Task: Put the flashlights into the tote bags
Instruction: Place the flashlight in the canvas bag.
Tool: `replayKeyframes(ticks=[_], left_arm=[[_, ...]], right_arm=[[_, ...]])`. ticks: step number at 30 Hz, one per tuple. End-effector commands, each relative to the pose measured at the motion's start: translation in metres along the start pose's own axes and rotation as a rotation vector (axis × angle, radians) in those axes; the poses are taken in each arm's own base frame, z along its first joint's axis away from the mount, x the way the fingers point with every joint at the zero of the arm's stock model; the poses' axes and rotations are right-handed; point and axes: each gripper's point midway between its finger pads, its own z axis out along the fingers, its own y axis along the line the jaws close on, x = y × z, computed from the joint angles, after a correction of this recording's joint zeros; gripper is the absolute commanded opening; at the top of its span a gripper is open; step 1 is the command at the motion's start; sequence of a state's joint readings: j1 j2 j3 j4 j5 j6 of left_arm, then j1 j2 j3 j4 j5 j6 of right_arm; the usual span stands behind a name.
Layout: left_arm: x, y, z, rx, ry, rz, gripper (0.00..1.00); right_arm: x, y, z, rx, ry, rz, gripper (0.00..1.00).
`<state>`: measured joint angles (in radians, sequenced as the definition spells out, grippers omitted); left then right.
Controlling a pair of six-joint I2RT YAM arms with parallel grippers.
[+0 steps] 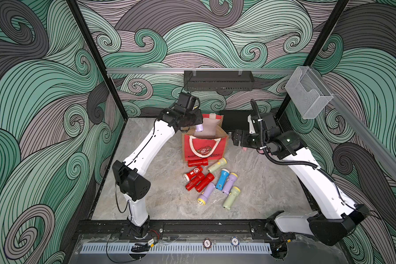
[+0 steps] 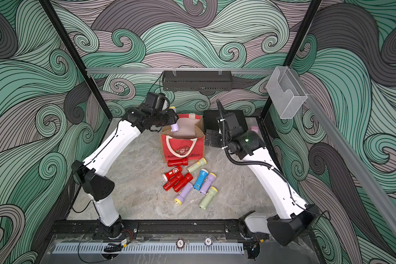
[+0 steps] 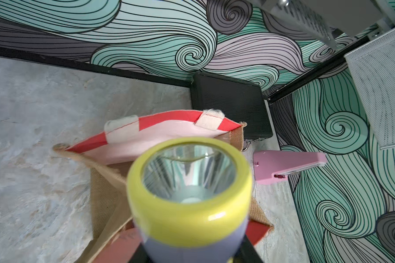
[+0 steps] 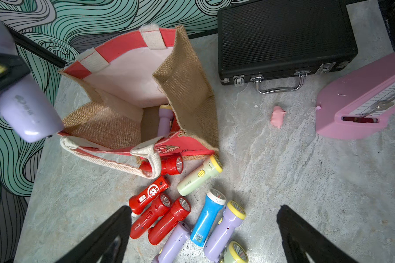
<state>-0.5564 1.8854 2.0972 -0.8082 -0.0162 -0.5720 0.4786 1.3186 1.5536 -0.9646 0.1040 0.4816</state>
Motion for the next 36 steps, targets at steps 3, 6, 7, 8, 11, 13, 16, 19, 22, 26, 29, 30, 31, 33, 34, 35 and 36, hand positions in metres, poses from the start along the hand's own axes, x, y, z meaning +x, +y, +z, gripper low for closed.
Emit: replayKeyframes(ticks=[3, 6, 7, 8, 11, 13, 16, 19, 22, 26, 29, 30, 31, 33, 34, 35, 36], left_arm=[[-0.006, -0.021, 0.034, -0.004, -0.014, 0.084, 0.0], [0.002, -0.015, 0.053, -0.074, -0.004, 0.101, 0.0], [0.005, -0.012, 0.059, -0.098, 0.0, 0.1, 0.0], [0.008, -0.01, 0.063, -0.113, 0.005, 0.098, 0.0], [0.021, -0.002, 0.078, -0.16, 0.033, 0.096, 0.0], [0.03, 0.004, 0.086, -0.19, 0.056, 0.101, 0.0], [0.042, 0.006, 0.094, -0.212, 0.081, 0.118, 0.0], [0.056, 0.011, 0.106, -0.229, 0.115, 0.127, 0.0], [0.069, 0.018, 0.116, -0.252, 0.15, 0.114, 0.0], [0.085, 0.027, 0.135, -0.279, 0.189, 0.121, 0.0], [0.1, 0.038, 0.149, -0.31, 0.227, 0.141, 0.0], [0.104, 0.041, 0.153, -0.322, 0.239, 0.144, 0.0], [0.107, 0.043, 0.154, -0.327, 0.245, 0.146, 0.0], [0.112, 0.047, 0.158, -0.339, 0.254, 0.144, 0.0], [0.113, 0.049, 0.16, -0.344, 0.254, 0.142, 0.0], [0.114, 0.05, 0.162, -0.345, 0.252, 0.138, 0.0], [0.116, 0.051, 0.165, -0.345, 0.253, 0.133, 0.0]], right_arm=[[0.005, -0.011, -0.008, 0.005, 0.015, -0.016, 0.99], [0.005, -0.015, -0.01, 0.008, 0.02, -0.023, 0.99], [0.004, -0.017, -0.011, 0.01, 0.019, -0.024, 0.99], [0.005, -0.018, -0.012, 0.01, 0.021, -0.028, 0.99], [0.004, -0.021, -0.014, 0.014, 0.018, -0.033, 0.99], [0.003, -0.022, -0.015, 0.016, 0.017, -0.036, 0.99], [0.003, -0.024, -0.015, 0.016, 0.017, -0.037, 0.99], [0.003, -0.024, -0.013, 0.011, 0.023, -0.037, 0.99], [0.003, -0.022, -0.013, 0.005, 0.025, -0.035, 0.99], [0.004, -0.023, -0.015, 0.003, 0.022, -0.033, 0.99], [0.006, -0.024, -0.016, 0.005, 0.027, -0.037, 0.99], [0.007, -0.024, -0.017, 0.004, 0.031, -0.039, 0.99], [0.007, -0.025, -0.018, 0.01, 0.03, -0.04, 0.99], [0.008, -0.027, -0.021, 0.015, 0.025, -0.043, 0.99], [0.009, -0.028, -0.022, 0.019, 0.023, -0.045, 0.99], [0.009, -0.029, -0.023, 0.022, 0.024, -0.045, 0.99], [0.01, -0.03, -0.024, 0.023, 0.025, -0.046, 0.99]])
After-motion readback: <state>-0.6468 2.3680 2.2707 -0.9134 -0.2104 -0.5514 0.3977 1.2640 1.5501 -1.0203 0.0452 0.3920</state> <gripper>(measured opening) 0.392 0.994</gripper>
